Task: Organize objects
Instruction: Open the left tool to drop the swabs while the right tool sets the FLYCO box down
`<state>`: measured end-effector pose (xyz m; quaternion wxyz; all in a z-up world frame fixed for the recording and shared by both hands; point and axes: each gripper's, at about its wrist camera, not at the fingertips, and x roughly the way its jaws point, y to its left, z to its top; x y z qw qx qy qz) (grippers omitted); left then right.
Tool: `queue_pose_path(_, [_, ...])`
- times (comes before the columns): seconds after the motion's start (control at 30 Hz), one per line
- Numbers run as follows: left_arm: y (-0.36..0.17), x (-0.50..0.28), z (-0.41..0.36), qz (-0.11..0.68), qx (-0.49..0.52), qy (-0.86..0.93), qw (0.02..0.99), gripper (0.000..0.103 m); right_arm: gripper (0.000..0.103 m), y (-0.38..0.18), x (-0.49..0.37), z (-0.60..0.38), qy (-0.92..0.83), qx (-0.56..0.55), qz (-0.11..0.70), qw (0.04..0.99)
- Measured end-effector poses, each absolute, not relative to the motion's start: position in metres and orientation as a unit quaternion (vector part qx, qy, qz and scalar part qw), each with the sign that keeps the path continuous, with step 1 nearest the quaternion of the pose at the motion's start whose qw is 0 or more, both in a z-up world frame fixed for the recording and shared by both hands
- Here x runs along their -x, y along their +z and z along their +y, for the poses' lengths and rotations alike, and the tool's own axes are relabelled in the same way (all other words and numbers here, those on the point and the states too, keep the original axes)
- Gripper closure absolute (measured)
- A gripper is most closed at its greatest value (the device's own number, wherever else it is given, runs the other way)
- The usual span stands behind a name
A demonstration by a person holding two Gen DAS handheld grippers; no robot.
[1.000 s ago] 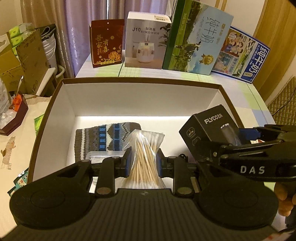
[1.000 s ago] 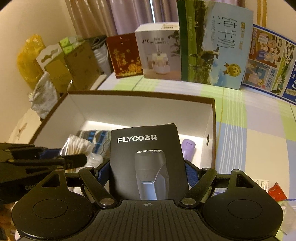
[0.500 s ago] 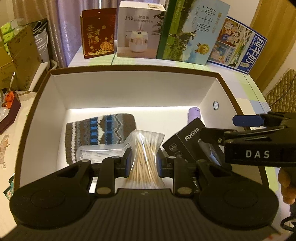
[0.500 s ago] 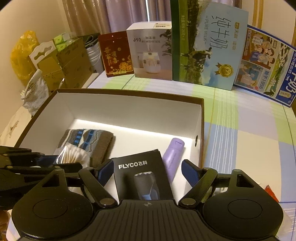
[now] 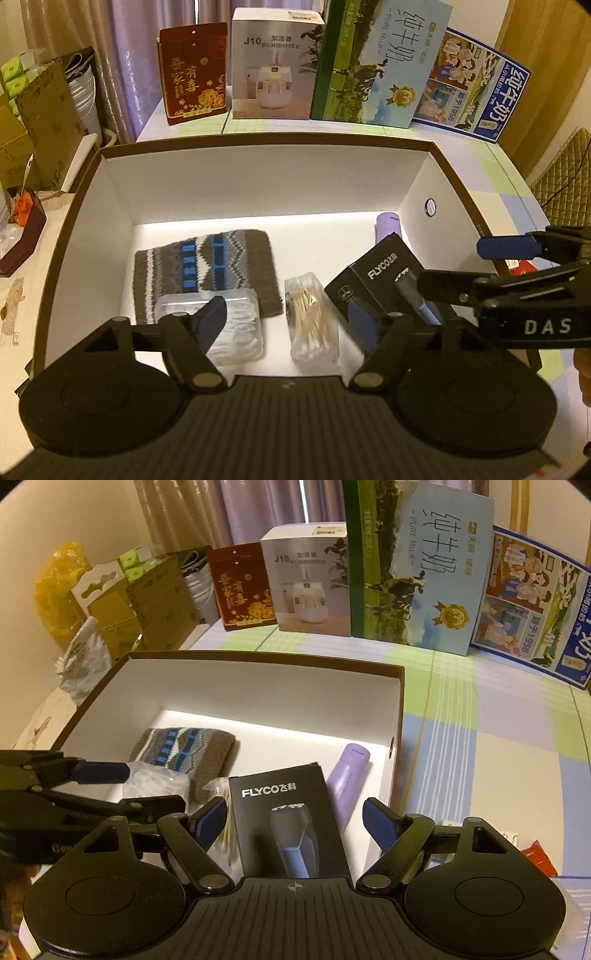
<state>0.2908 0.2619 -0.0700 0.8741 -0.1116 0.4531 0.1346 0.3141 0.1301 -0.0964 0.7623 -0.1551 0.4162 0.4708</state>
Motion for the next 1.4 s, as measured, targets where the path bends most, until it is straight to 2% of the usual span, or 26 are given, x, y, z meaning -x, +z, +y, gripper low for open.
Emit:
queue_pose_path(0.2, [-0.067, -0.28, 0.269, 0.459, 0.107, 0.151, 0.869, 0.026, 0.018, -0.095, -0.31, 0.125, 0.477, 0.153, 0.415, 0.76])
queue_pose_path(0.6, [-0.049, -0.261, 0.266, 0.457, 0.102, 0.169, 0.868, 0.018, 0.013, -0.09, -0.294, 0.11, 0.487, 0.152, 0.413, 0.754])
queue_pose_path(1.4, [-0.008, -0.219, 0.2, 0.432, 0.088, 0.179, 0.879, 0.018, 0.01, -0.055, -0.269, 0.033, 0.505, 0.117, 0.396, 0.758])
